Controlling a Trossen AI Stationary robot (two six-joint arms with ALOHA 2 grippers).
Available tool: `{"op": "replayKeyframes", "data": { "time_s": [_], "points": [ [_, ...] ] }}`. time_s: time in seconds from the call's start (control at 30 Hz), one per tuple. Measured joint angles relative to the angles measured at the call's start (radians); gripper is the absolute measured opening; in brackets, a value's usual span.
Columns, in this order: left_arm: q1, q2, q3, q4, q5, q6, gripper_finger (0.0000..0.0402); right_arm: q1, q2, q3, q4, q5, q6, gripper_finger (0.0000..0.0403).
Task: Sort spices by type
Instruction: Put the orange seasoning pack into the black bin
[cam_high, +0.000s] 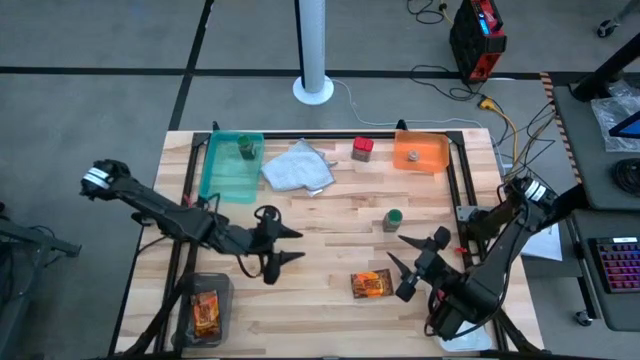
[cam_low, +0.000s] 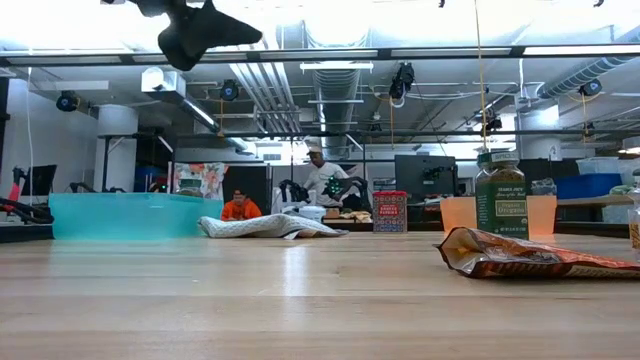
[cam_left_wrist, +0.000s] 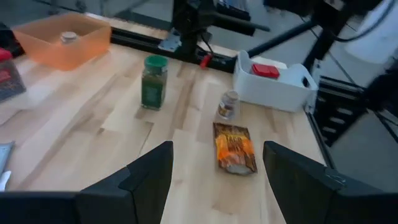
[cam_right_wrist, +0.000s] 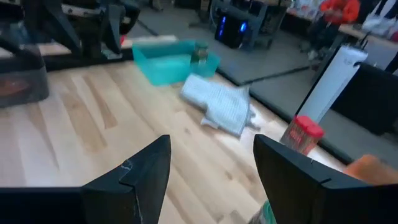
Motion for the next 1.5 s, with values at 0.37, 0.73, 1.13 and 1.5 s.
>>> {"op": "replayKeyframes", "data": {
  "time_s": [0.37, 0.73, 1.13, 1.5],
  "points": [
    [-0.069, 0.246, 0.043, 0.204, -0.064, -0.037, 0.0233, 0.055, -0.002, 0.008, 0.028, -0.144, 0.010, 0.0221],
    [-0.066, 0.586, 0.344, 0.085, -0.083, 0.091, 0.0233, 0.064, 0.040, -0.007, 0.300, -0.280, -0.209, 0.0197],
    [-0.009, 0.817, 0.500, 0.075, -0.019, 0.059, 0.0233, 0.089, 0.024, -0.003, 0.304, -0.284, -0.199, 0.0181],
    [0.038, 0.978, 0.664, 0.001, 0.096, 0.065, 0.0260, 0.090, 0.024, -0.003, 0.304, -0.281, -0.203, 0.0210]
  ]
}}
